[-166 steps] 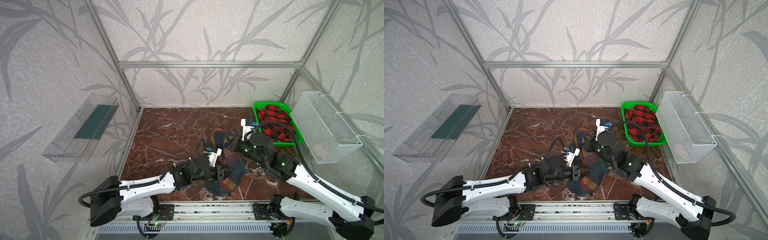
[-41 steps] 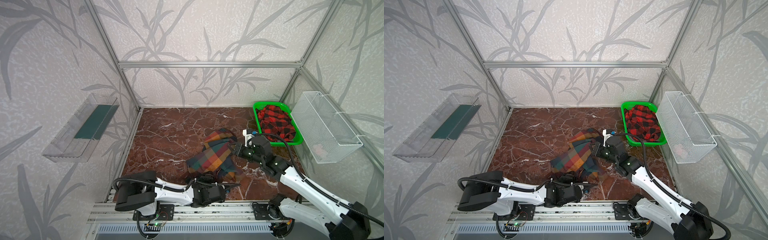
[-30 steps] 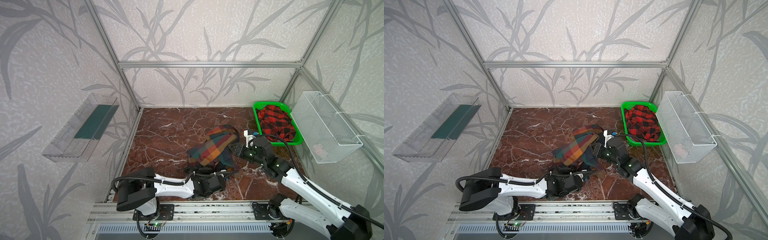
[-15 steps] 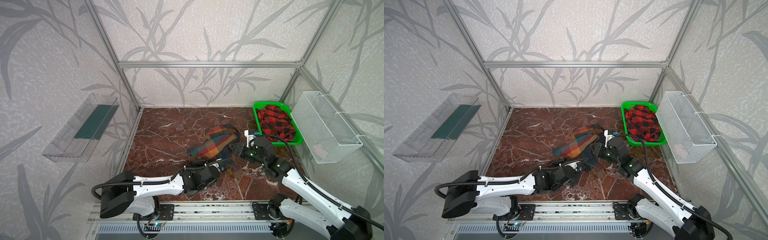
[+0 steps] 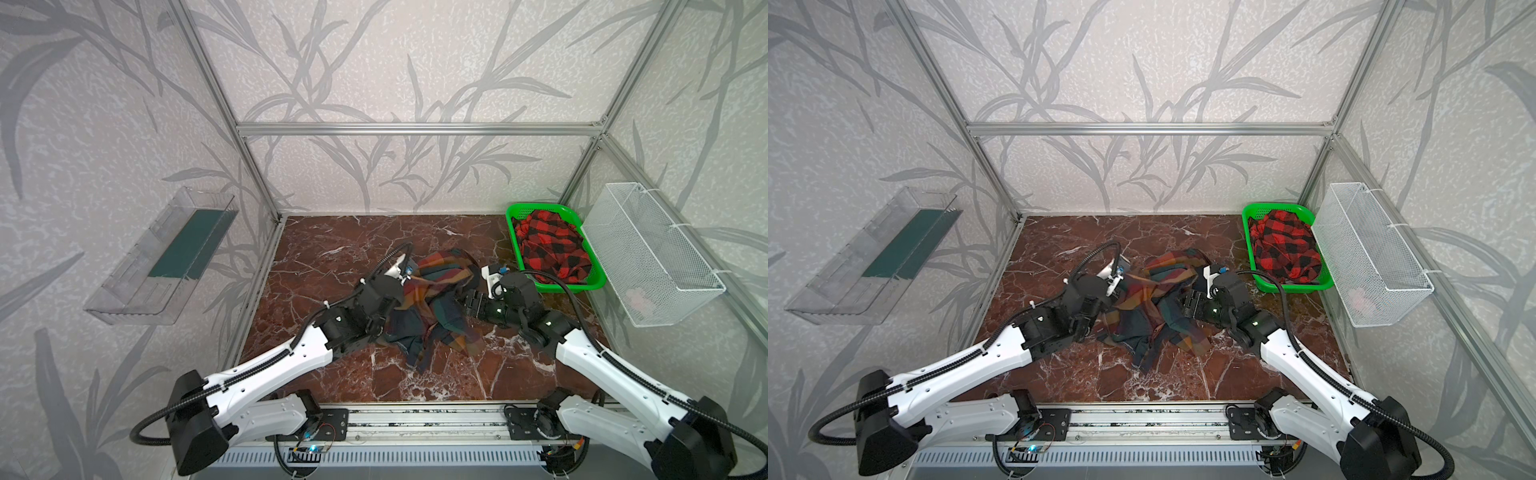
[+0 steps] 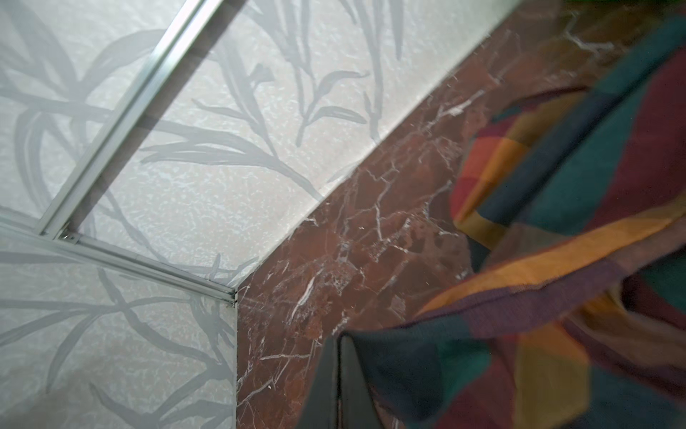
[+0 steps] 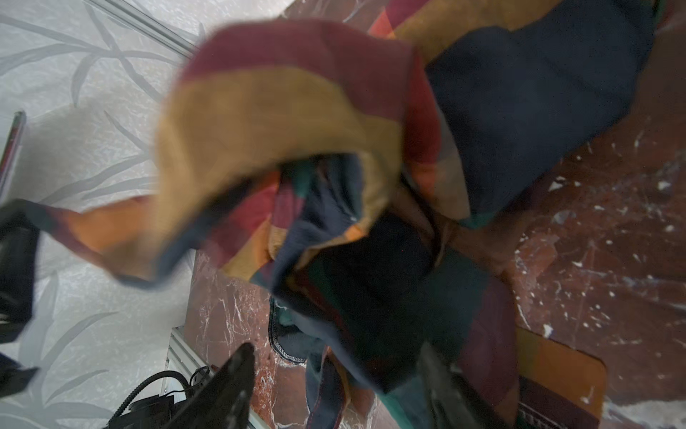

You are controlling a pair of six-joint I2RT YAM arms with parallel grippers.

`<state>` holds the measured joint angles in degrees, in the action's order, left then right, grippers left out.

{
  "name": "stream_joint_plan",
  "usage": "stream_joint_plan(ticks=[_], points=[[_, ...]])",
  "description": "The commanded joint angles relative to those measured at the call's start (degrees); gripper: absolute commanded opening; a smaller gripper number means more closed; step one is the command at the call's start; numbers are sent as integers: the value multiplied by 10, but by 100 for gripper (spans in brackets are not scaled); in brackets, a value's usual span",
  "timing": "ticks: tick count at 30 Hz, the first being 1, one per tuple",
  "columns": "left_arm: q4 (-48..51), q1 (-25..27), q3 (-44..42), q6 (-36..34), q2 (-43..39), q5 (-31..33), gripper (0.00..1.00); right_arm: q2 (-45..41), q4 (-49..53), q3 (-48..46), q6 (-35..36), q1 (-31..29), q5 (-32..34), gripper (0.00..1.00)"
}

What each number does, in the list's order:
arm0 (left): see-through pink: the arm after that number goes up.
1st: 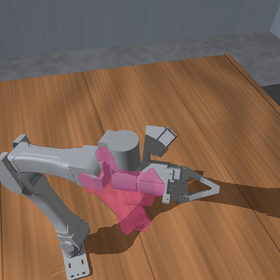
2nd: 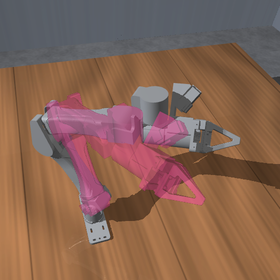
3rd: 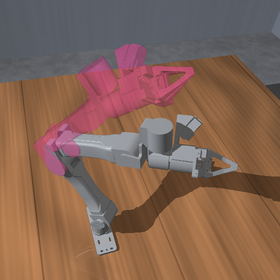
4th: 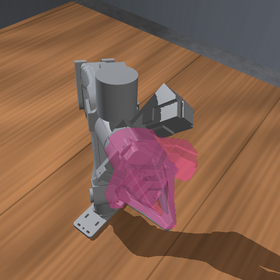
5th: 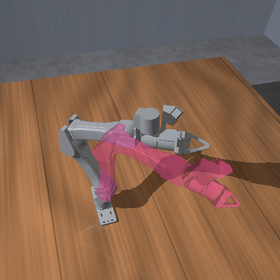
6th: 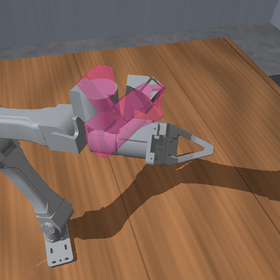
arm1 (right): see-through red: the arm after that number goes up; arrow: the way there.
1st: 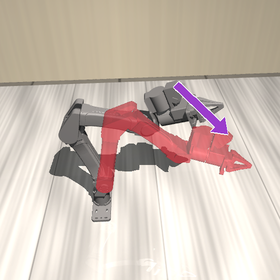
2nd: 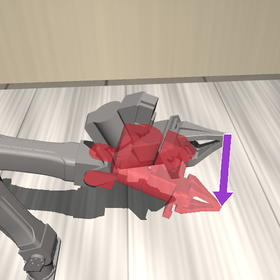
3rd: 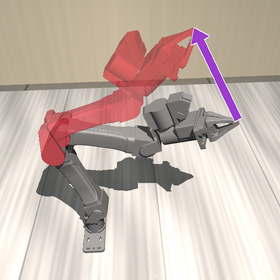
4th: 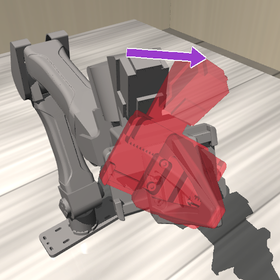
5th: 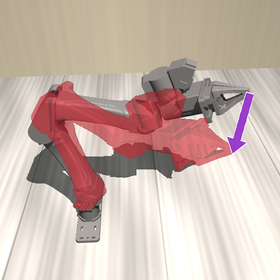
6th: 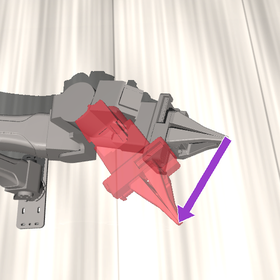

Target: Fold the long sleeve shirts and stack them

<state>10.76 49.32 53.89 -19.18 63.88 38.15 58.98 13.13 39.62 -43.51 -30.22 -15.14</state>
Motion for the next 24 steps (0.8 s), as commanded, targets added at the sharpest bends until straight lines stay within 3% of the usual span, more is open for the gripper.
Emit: stream_joint_plan(ticks=[1,8,12,17,24], points=[[8,-34,31,15,-8,-31,0,-27,62,5,55,5,-11,77],[-12,-72,66,-1,1,-49,0,-64,88,-60,103,1,-10,78],[-26,-83,84,-31,4,-44,0,-57,54,-97,117,-4,15,78],[-27,-103,102,-41,3,-50,0,-15,24,-102,144,-18,14,78],[-28,-124,114,-41,11,-56,0,83,-68,-104,143,-98,17,72]])
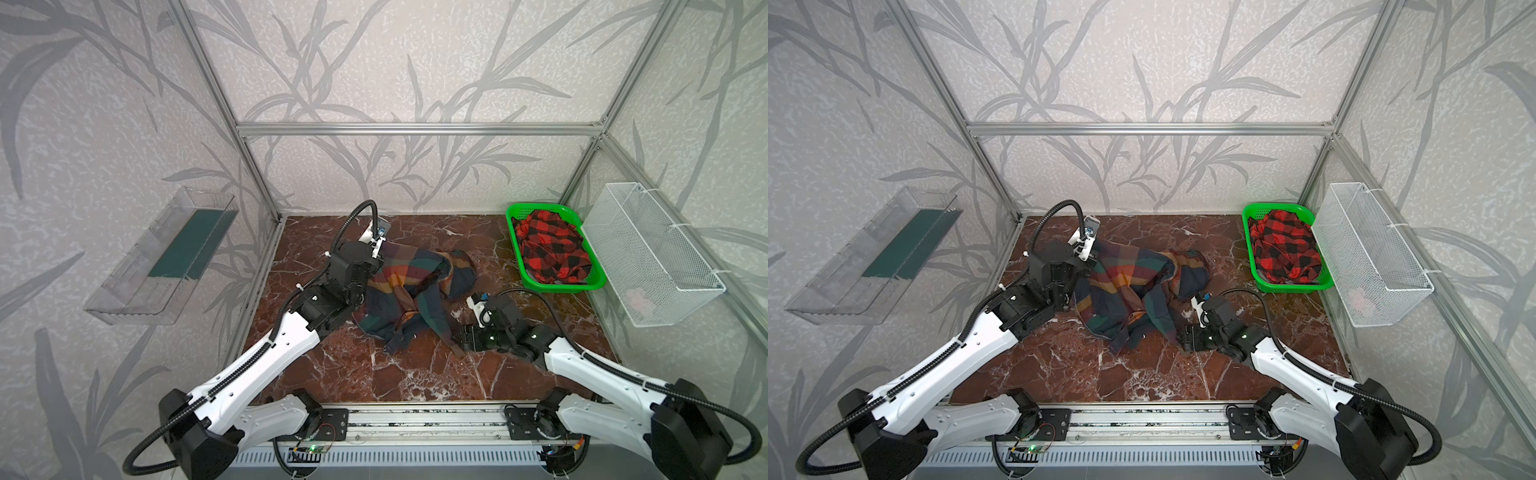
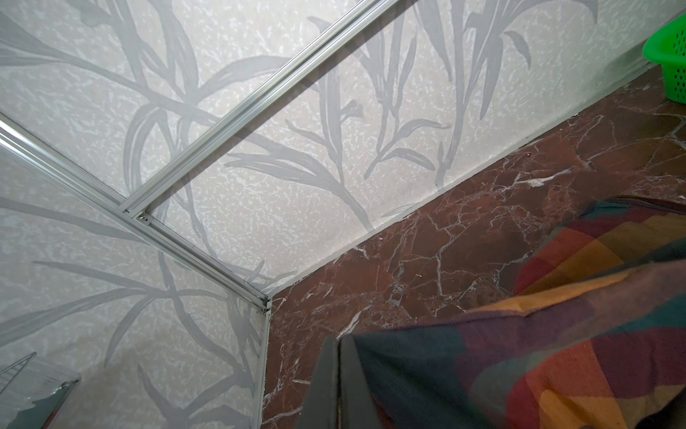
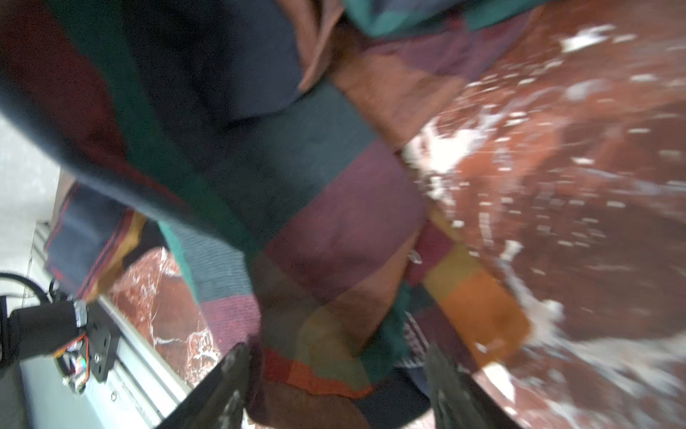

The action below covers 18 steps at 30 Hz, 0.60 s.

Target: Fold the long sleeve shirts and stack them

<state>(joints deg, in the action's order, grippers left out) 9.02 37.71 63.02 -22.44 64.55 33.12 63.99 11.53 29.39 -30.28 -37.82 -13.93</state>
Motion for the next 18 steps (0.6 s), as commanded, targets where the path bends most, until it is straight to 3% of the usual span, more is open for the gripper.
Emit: stream_joint_plan(ticks=[1,6,9,13,16,18], points=[[-11,-10,23,-7,5,-7,0,49,-61,4,11,-31,7,72],[-10,-17,26,-10,5,-5,0,88,-76,34,24,-52,15,70],[-9,-23,31,-12,7,-5,0,132,-96,45,34,-61,15,63],[-8,-30,38,-14,12,-7,0,179,-96,61,36,-60,11,38],[-7,-40,51,-15,19,-10,0,172,-89,74,42,-60,17,17],[-7,-47,62,-17,25,-14,0,155,-70,84,54,-58,36,8]])
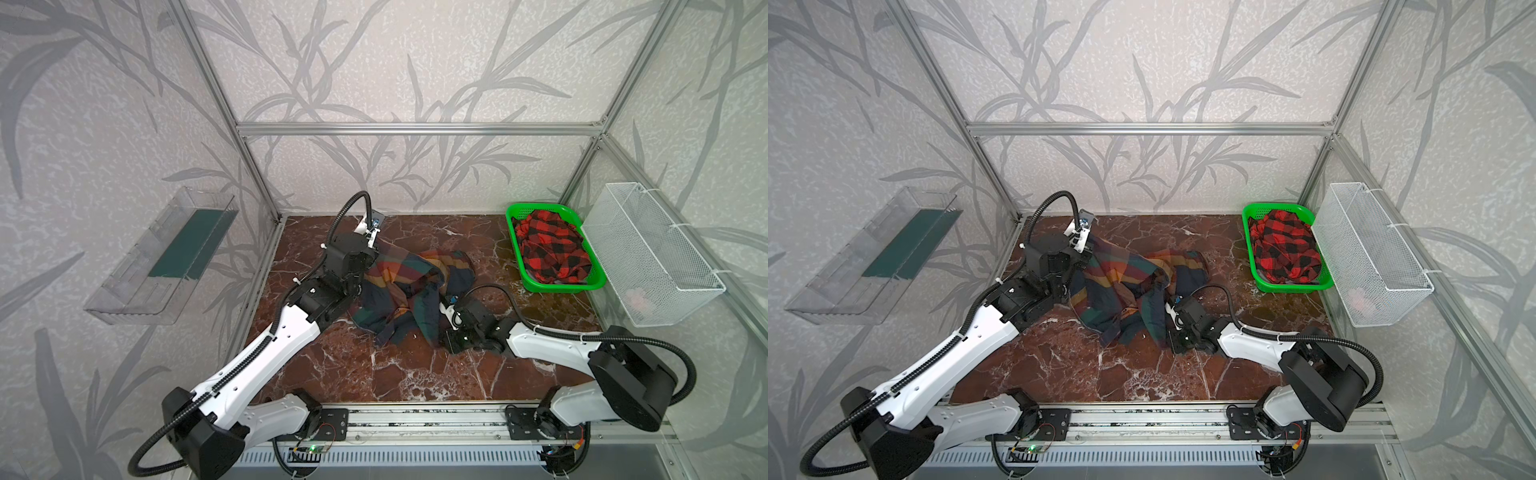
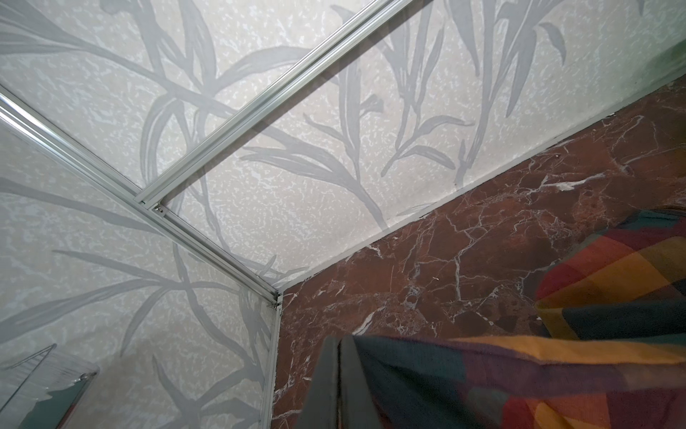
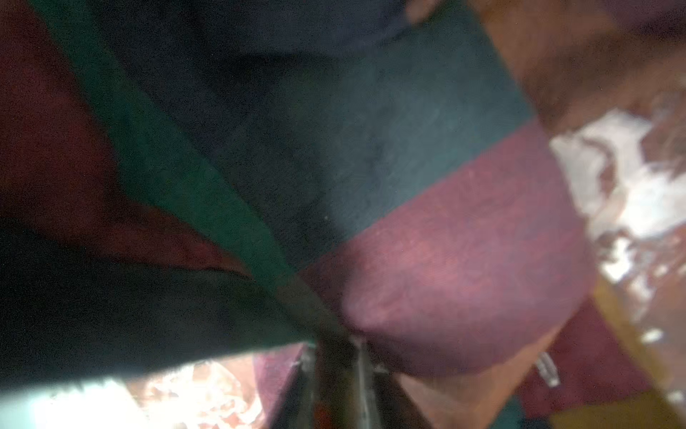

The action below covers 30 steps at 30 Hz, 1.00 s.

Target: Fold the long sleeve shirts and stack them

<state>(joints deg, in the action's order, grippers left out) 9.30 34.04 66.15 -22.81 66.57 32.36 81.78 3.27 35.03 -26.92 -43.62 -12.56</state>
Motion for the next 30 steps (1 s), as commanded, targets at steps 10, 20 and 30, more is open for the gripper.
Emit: stream_joint_plan(ticks=[10,20,30], points=[[-7,-62,162,-17,87,-56,0,-160,123,153,52,184,16,0],[12,-63,173,5,106,-78,0,-85,71,148,84,22,-39,52],[25,-62,171,18,95,-80,0,82,-3,164,61,-146,64,69]])
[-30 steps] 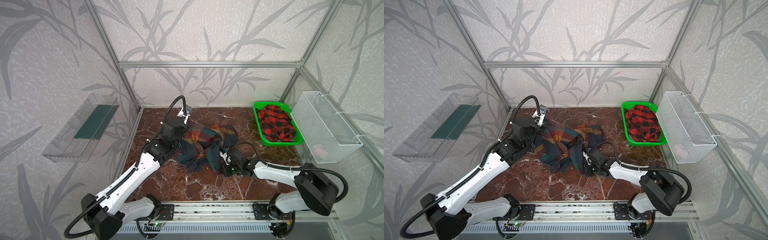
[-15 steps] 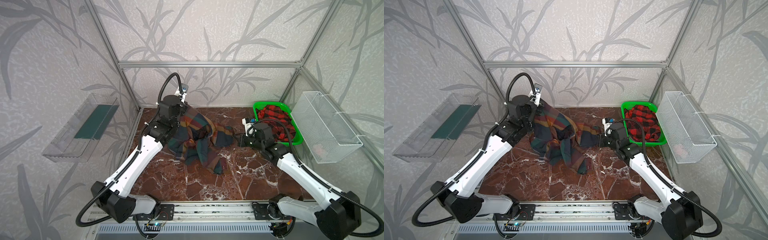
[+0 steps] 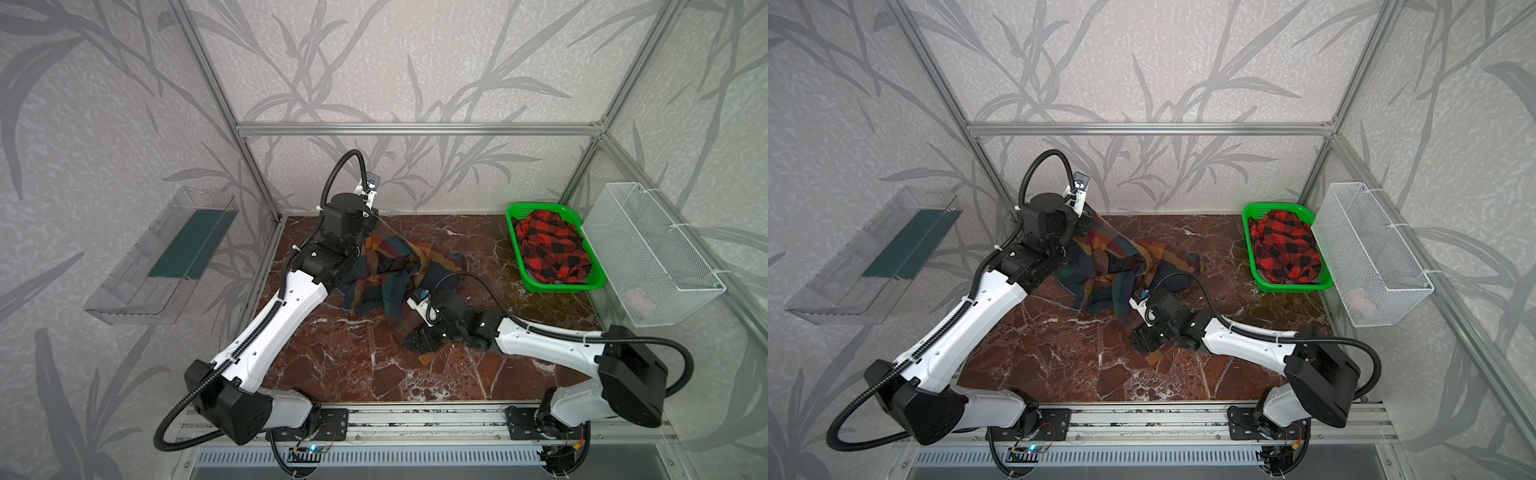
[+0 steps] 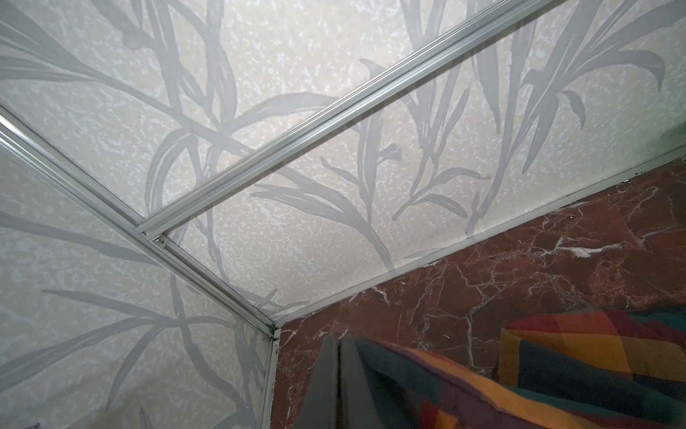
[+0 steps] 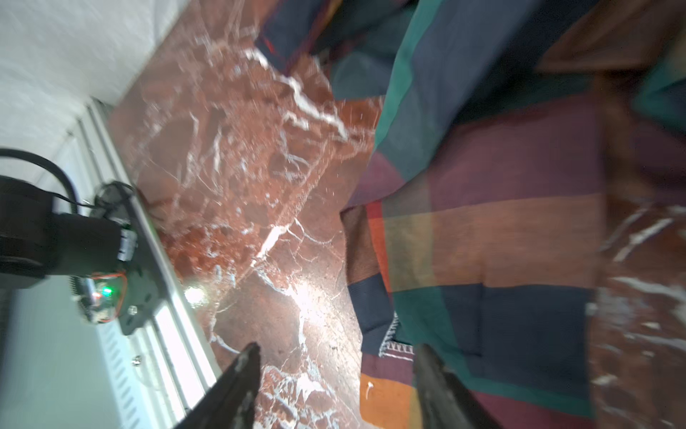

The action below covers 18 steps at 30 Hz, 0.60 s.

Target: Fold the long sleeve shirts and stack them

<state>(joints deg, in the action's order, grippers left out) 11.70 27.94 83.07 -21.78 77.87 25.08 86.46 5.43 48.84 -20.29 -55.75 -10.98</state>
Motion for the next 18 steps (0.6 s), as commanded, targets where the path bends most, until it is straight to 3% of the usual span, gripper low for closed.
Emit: stream_joint_plan(ticks=[1,10,18], points=[[1,-1,0,9,-20,-7,0,54,-20,36,-7,-44,69,69],[-1,-1,-11,8,-31,-1,0,151,-17,89,-33,-61,145,68],[-1,-1,-7,10,-27,-5,0,201,-13,113,-32,-63,206,55]])
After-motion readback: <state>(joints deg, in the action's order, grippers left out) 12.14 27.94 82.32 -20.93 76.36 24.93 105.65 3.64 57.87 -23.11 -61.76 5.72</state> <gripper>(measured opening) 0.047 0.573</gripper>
